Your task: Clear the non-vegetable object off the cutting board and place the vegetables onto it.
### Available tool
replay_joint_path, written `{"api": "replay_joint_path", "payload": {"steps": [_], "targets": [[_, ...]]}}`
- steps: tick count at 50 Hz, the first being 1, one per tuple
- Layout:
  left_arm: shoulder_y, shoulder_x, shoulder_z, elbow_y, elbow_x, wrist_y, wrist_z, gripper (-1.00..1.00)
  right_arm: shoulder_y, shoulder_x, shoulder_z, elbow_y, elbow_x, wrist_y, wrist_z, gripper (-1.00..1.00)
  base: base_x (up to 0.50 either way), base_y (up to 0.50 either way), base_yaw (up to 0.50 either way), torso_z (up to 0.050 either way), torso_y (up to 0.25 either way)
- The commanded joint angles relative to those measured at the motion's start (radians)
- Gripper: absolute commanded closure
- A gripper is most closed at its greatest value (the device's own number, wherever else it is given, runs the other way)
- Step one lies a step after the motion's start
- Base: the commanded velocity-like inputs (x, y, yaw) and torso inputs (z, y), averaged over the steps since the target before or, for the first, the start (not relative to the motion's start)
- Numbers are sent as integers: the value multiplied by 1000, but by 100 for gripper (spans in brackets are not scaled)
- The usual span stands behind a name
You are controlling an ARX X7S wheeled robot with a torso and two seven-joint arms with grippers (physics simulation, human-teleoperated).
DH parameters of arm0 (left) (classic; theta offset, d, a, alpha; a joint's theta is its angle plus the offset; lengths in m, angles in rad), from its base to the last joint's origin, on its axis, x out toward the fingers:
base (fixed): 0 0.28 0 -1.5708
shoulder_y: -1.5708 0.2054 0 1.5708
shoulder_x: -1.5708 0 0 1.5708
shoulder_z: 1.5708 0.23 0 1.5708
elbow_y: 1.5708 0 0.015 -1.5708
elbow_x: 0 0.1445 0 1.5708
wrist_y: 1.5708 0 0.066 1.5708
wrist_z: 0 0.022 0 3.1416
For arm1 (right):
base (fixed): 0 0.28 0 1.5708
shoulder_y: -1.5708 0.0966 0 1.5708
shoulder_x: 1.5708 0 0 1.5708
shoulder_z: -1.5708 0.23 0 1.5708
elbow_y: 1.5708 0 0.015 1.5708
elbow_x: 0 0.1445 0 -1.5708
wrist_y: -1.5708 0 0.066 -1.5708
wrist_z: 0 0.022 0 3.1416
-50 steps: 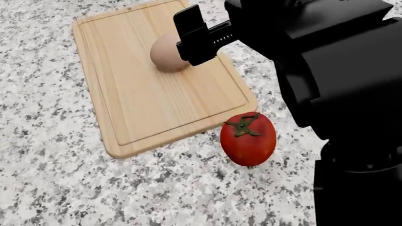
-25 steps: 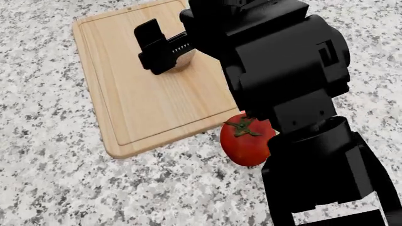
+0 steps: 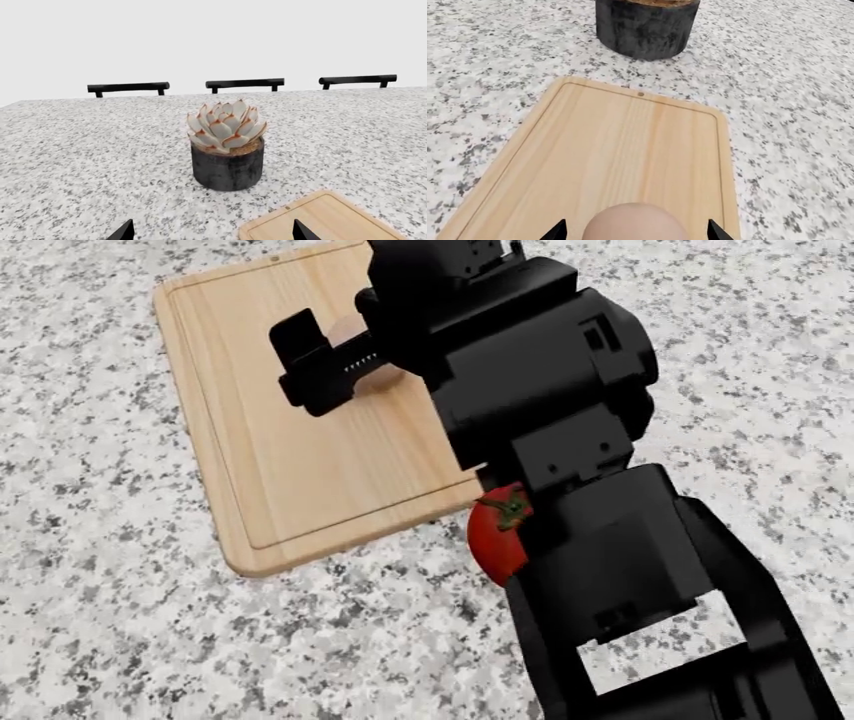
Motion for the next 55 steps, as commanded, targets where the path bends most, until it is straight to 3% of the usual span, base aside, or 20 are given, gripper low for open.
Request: {"api": "replay_joint_path", "payload": {"steps": [1,12,32,33,41,55], "targets": [[8,-5,0,-1,-2,7,-1,-100,51,-13,-179,155,201,-117,22,-100,0,0,0,0,0],[25,-5,-5,7,-8,11,-6,-100,83,-13,-466,295,457,-264,53,-100,0,0,0,0,0],[43,-12,-13,20,-16,20,-11,-100,56,-13,-692,323,660,-328,65,-100,0,0,0,0,0],[43,-12,-12,20,-17,21,-10,-100,58,-13,-699,324,663,-335,72,100,0,0,0,0,0],[41,-13,-18,26,-25,16,-15,-100,77,1,-723,293,681,-328,74,100,0,0,0,0,0],[23,-10,-9,22,-26,21,-17,-100,164,214,-686,-69,750,-194,229,100,0,0,0,0,0]]}}
